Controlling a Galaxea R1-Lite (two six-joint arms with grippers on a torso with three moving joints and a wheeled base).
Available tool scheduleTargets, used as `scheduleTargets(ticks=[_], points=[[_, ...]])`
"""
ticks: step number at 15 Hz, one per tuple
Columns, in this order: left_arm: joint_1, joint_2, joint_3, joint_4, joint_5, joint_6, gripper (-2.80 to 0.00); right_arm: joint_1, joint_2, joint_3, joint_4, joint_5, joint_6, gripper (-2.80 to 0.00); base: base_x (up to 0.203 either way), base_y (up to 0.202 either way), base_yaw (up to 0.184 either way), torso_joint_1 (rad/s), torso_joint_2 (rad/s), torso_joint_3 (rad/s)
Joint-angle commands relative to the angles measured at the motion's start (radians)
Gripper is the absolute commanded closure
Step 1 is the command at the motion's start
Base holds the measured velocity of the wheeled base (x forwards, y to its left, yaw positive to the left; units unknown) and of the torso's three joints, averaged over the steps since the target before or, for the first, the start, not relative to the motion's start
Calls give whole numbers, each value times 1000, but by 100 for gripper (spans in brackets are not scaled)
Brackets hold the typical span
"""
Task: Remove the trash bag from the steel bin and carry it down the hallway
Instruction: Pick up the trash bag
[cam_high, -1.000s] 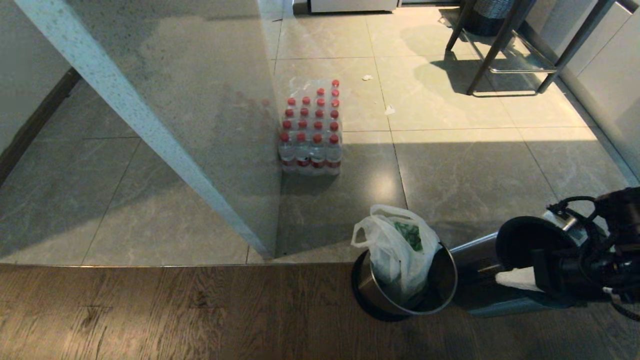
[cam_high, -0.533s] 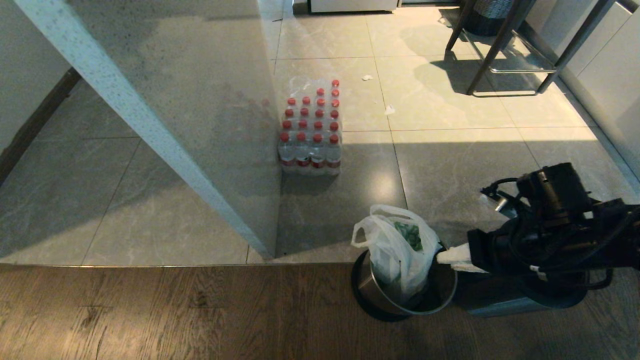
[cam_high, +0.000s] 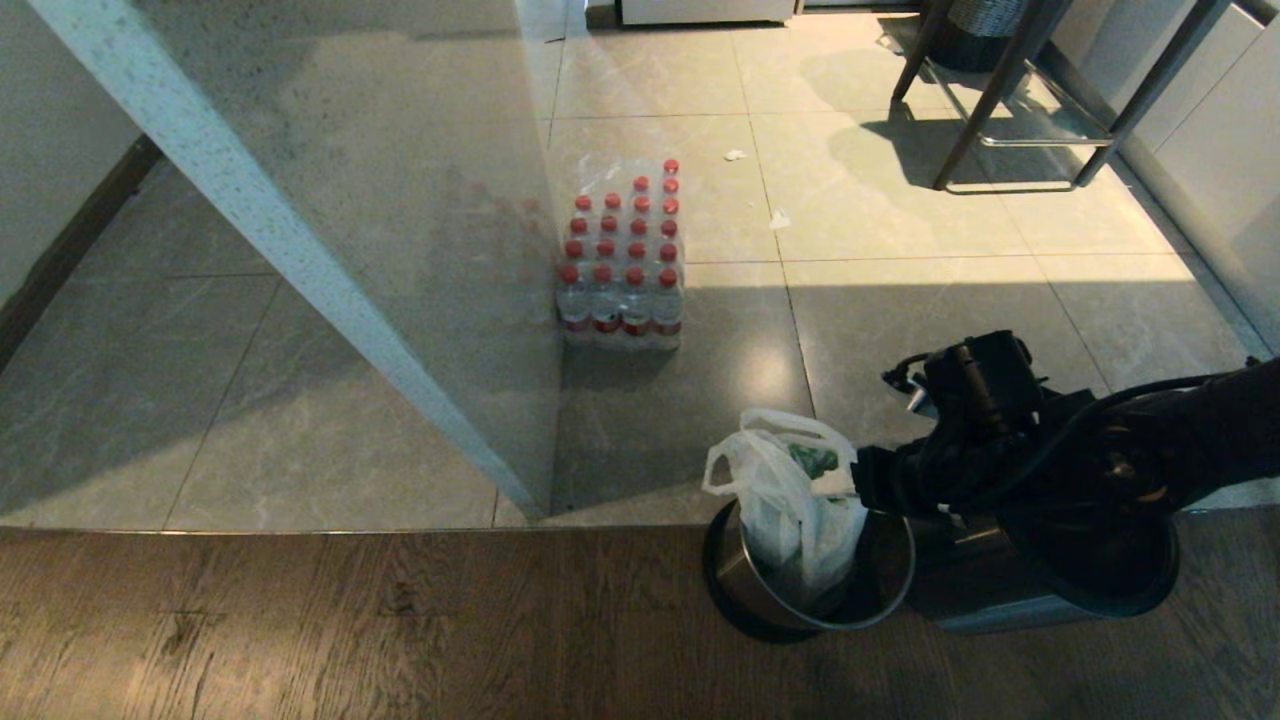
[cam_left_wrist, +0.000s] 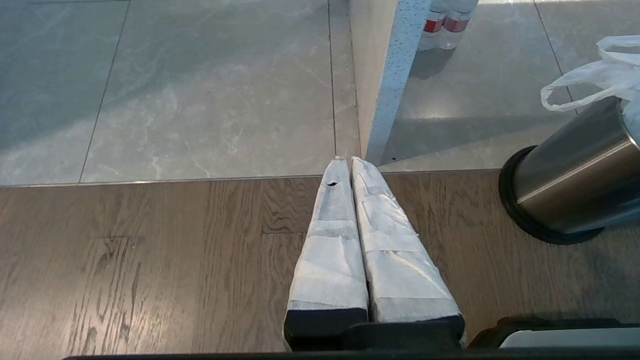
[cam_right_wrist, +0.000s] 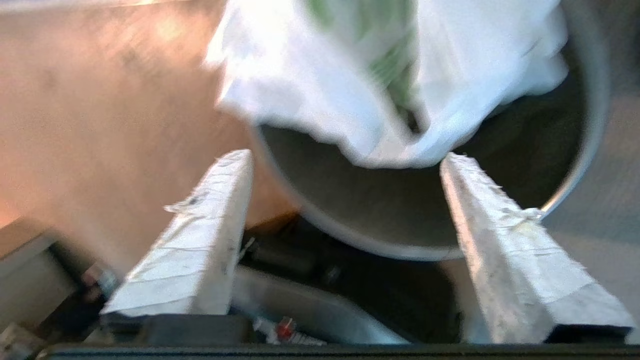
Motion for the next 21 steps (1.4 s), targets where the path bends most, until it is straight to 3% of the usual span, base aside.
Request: scheduleTargets(ticks=[1,5,9,21], points=[[0,1,0,0,0,0,0,0,34,-27,-5,-27,-17,-280,0,0,0,0,0,0],[0,1,0,0,0,0,0,0,17,-72,-4,-49,-36,-280,0,0,0,0,0,0],[0,1,0,0,0,0,0,1,31,-80,-5,-106,-118,-280,0,0,0,0,0,0],[0,1,0,0,0,0,0,119,148,-123,7,-105,-117,-280,0,0,0,0,0,0]])
